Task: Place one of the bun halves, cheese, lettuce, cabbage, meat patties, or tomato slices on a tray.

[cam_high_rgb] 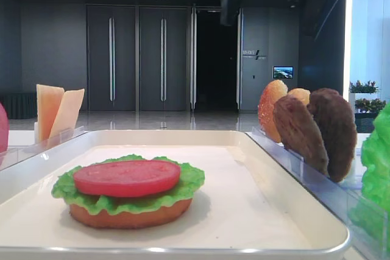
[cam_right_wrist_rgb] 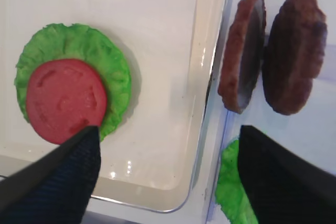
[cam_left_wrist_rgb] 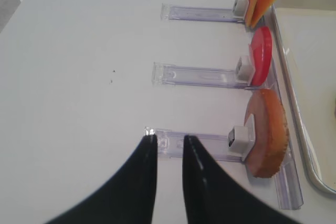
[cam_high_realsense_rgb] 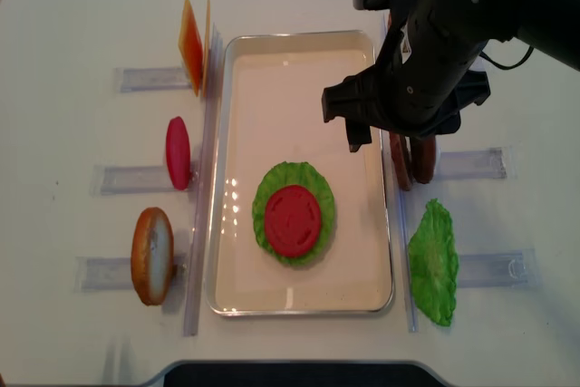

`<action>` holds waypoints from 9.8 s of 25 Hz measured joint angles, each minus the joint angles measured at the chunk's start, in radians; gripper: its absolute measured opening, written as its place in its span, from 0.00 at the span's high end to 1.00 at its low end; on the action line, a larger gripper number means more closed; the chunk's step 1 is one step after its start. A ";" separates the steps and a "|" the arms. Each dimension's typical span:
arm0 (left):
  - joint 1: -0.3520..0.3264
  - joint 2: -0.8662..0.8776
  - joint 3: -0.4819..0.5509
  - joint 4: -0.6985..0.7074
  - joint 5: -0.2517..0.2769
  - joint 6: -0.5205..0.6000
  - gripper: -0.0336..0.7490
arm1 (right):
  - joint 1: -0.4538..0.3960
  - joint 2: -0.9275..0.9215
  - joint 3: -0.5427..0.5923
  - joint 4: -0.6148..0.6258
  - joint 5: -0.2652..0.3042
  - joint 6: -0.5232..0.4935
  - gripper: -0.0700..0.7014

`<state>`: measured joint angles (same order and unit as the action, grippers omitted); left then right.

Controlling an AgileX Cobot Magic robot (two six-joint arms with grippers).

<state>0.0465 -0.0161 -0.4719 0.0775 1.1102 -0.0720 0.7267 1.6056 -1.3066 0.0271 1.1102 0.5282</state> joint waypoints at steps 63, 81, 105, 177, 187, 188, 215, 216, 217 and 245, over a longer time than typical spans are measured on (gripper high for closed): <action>0.000 0.000 0.000 0.000 0.000 0.004 0.96 | -0.021 0.222 -0.003 -0.203 -0.069 -0.100 0.37; 0.000 0.000 0.000 0.000 0.000 0.004 0.96 | -0.023 0.236 -0.003 -0.243 -0.042 -0.099 0.71; 0.000 0.000 0.000 0.000 0.000 0.004 0.96 | -0.024 0.016 -0.002 -0.188 0.012 -0.100 0.72; 0.000 0.000 0.000 0.000 0.000 0.004 0.96 | -0.068 0.122 0.407 1.401 -0.506 -1.364 0.72; 0.000 0.000 0.000 0.000 0.000 0.004 0.96 | -0.069 0.137 0.407 1.404 -0.497 -1.366 0.72; 0.000 0.000 0.000 0.000 0.000 0.004 0.96 | -0.069 0.138 0.407 1.404 -0.497 -1.367 0.72; 0.000 0.000 0.000 0.000 0.000 0.004 0.96 | -0.069 -0.080 0.407 1.004 -0.587 -1.357 0.12; 0.000 0.000 0.000 0.000 0.000 0.004 0.96 | -0.073 -0.102 0.407 0.967 -0.587 -1.324 0.12; 0.000 0.000 0.000 0.000 0.000 0.004 0.96 | -0.080 -0.125 0.407 0.921 -0.583 -1.292 0.12; 0.000 0.000 0.000 0.000 0.000 0.004 0.96 | -0.706 -0.351 0.407 -0.081 -0.020 -0.553 0.14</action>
<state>0.0465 -0.0161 -0.4719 0.0775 1.1102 -0.0685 0.0204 1.2545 -0.8995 -0.0542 1.0897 -0.0246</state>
